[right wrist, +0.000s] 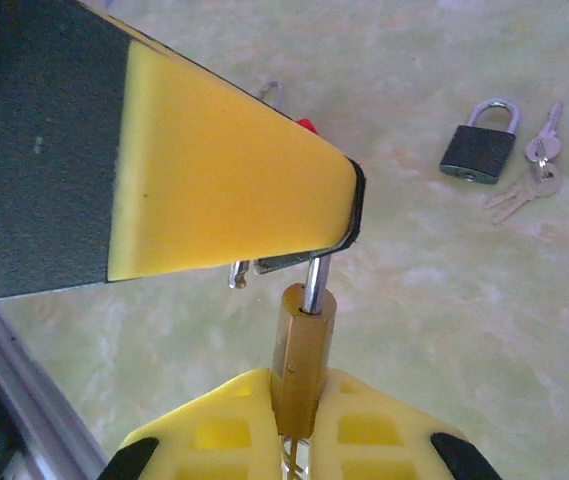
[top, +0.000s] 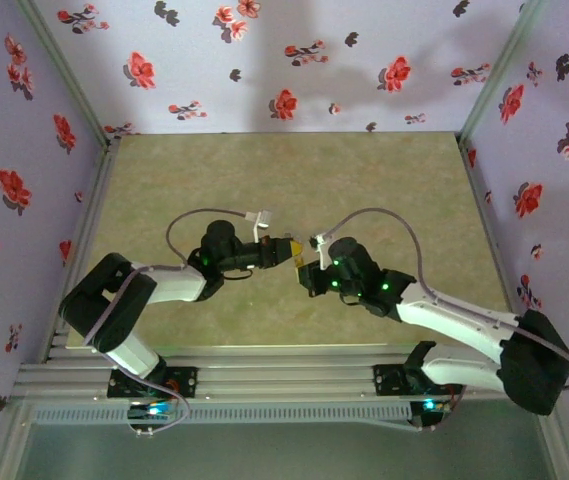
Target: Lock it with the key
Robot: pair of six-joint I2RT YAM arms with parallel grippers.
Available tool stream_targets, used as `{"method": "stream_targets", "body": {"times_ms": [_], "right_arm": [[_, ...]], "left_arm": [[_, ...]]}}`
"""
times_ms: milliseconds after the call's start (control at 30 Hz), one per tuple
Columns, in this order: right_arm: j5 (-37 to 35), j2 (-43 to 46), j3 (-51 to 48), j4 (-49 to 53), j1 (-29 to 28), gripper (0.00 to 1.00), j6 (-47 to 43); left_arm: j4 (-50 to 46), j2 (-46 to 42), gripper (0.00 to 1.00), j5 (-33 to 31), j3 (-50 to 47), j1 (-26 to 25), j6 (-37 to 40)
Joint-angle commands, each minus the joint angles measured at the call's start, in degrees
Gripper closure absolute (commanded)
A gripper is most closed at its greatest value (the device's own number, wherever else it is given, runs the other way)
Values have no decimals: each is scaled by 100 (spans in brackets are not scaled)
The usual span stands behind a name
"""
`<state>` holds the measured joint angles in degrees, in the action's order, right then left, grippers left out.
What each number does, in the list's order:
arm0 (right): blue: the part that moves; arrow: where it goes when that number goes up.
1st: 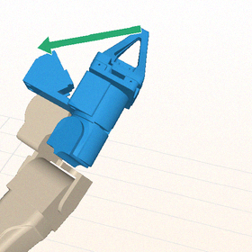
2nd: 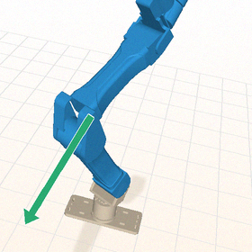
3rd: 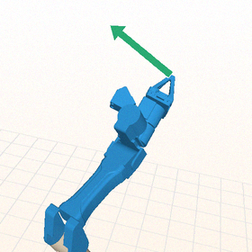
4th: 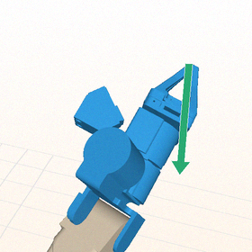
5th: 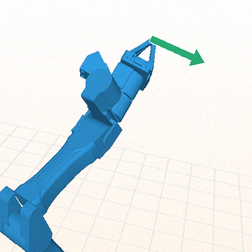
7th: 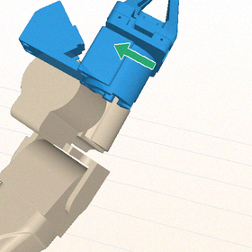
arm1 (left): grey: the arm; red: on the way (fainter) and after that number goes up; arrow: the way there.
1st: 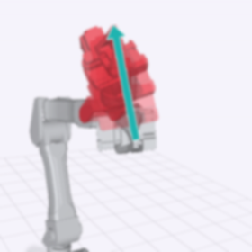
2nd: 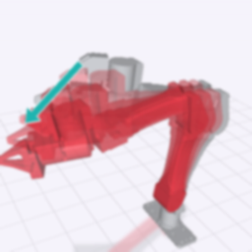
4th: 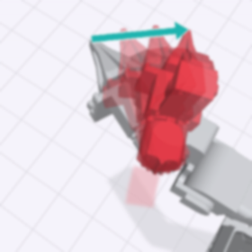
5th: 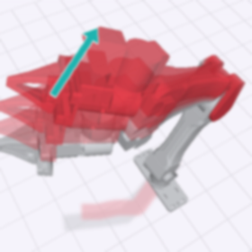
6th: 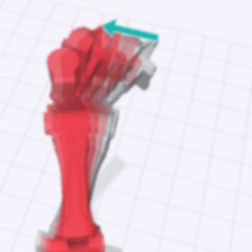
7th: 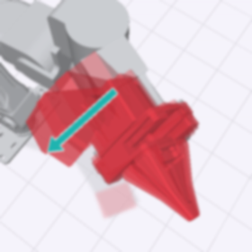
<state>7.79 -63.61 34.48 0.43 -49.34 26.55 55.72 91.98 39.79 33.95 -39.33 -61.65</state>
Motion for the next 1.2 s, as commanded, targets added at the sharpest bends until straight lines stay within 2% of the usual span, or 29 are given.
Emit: {"method": "stream_targets", "body": {"times_ms": [0, 300, 600, 1167], "right_arm": [[750, 387, -253, -76, 42, 100, -32], [1485, 1231, -718, -320, 296, 100, 144], [1867, 1255, -867, -407, 348, 100, 231], [1924, 1314, -874, -307, 480, 100, 241]], "left_arm": [[601, 119, 100, -201, -47, 171, -127], [1059, 317, 100, -111, -82, 206, -345], [1090, 362, 99, -86, -64, 246, -383], [1122, 251, 53, 61, -64, 374, -516]]}}
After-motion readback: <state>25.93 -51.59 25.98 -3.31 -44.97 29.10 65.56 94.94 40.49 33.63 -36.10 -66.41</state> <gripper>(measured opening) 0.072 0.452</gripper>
